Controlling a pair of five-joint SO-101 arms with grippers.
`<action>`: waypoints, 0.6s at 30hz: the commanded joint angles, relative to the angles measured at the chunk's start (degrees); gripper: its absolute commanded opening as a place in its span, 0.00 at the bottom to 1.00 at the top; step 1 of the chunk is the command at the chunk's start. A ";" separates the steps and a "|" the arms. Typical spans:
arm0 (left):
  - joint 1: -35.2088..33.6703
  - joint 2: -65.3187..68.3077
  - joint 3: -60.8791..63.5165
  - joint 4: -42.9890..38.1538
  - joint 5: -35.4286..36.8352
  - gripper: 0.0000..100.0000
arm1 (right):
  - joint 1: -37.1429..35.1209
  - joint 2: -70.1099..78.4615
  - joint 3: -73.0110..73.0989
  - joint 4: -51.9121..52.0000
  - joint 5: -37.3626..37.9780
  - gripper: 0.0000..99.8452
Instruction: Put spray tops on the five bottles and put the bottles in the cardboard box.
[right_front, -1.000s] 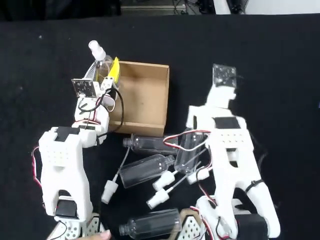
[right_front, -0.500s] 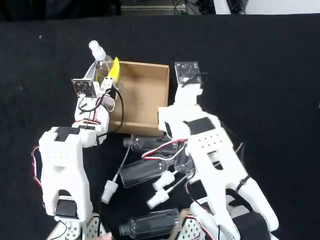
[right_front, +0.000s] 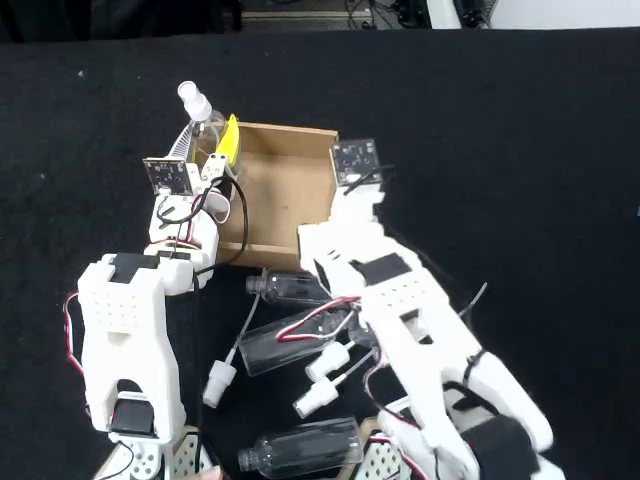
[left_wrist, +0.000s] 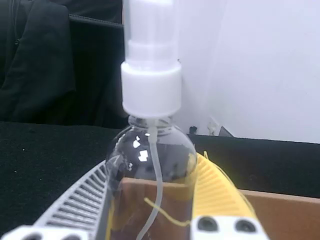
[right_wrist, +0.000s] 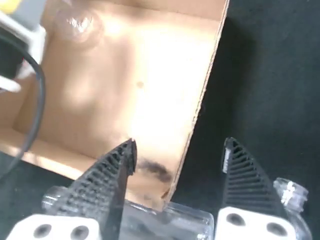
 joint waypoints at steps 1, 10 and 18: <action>0.75 -0.70 -0.75 -1.85 -0.09 0.03 | 1.67 5.41 -4.97 -1.32 -0.35 0.24; 0.75 -0.79 -0.84 -1.85 -0.09 0.03 | 2.64 8.57 -8.57 4.57 1.49 0.12; 0.66 -0.79 0.92 -6.42 -0.09 0.03 | 3.25 8.57 -7.16 4.75 18.64 0.03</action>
